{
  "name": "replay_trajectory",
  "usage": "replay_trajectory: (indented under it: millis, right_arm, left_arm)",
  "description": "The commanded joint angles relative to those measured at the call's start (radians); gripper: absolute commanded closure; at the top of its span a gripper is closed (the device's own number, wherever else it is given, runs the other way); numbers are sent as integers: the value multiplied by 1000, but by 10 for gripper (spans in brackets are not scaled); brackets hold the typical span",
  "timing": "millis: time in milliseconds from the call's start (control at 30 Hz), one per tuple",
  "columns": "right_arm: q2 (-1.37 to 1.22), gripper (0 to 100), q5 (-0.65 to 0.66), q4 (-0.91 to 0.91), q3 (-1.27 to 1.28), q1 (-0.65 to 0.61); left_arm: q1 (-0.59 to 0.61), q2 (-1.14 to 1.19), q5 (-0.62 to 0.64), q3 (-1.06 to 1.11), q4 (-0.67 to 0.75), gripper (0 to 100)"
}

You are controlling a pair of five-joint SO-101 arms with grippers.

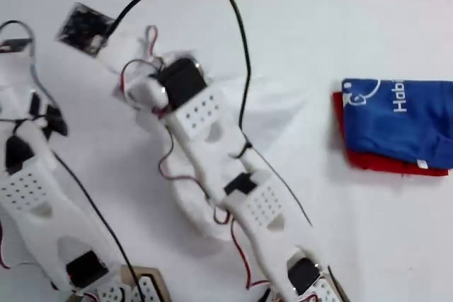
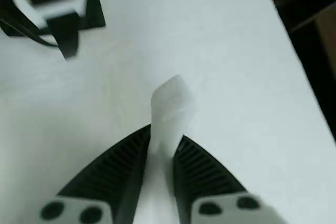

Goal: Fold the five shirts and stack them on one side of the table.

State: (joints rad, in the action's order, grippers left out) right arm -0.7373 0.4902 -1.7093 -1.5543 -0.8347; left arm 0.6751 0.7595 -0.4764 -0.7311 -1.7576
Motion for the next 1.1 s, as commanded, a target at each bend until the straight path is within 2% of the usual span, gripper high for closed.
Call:
replay_trajectory:
  millis: [0, 133, 367, 467, 633, 900, 1067]
  right_arm:
    - [228, 978, -2, 2, -41, -24]
    - [357, 978, 5, 4, -37, 47]
    - [421, 978, 6, 2, -35, 392]
    - [397, 978, 6, 2, 20, 492]
    - [286, 978, 5, 15, 141, 579]
    - [71, 978, -2, 111, 138, 714]
    - [45, 978, 2, 110, 138, 736]
  left_arm:
    - [-64, -49, 8, 62, -17, 740]
    - [-176, -52, -44, 186, -20, 740]
    - [-361, -61, -72, 232, -21, 740]
    - [-439, -68, -89, 236, -29, 739]
    - [-582, -204, -84, 260, -29, 737]
    - [-741, -580, -83, 407, -21, 737]
    - [-810, -592, -46, 544, 78, 737]
